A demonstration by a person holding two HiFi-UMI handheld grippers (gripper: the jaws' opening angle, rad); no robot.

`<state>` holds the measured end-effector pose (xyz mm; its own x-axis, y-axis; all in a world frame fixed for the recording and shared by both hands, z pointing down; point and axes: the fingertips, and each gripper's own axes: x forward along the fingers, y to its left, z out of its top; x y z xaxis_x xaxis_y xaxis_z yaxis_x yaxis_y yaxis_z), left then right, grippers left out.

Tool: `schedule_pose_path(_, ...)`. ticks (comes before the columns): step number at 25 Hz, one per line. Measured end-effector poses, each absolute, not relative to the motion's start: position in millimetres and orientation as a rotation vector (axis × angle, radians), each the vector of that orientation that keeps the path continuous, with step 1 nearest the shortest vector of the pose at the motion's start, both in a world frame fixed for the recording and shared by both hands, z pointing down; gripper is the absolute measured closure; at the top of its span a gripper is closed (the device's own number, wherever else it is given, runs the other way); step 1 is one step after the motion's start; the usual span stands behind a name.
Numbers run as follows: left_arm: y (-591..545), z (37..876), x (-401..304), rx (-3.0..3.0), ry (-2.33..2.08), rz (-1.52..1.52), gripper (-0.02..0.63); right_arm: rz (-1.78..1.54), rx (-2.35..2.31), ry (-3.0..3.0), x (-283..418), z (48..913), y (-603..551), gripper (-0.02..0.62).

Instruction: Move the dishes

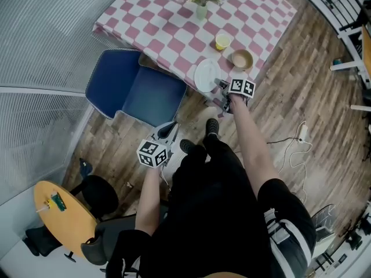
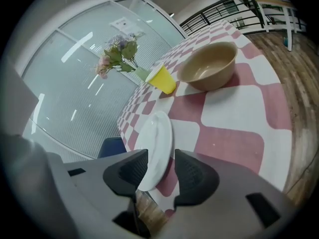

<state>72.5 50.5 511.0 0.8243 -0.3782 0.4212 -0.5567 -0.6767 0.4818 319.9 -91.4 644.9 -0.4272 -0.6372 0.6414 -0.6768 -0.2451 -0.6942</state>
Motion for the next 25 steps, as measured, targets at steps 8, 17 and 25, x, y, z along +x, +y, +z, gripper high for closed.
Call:
schedule_pose_path(8, 53.2, 510.8, 77.6, 2.398, -0.672, 0.388, 0.577, 1.587, 1.635, -1.930, 341.2, 635.7, -66.1, 0.439)
schedule_pose_path(17, 44.3, 498.0, 106.6, 2.422, -0.702, 0.383, 0.578, 1.051, 1.451, -2.034, 369.9, 608.9, -37.0, 0.578)
schedule_pose_path(25, 41.5, 482.4, 148.8, 2.451, -0.713, 0.393, 0.577, 0.548, 1.296, -2.153, 382.0, 553.5, -26.0, 0.578)
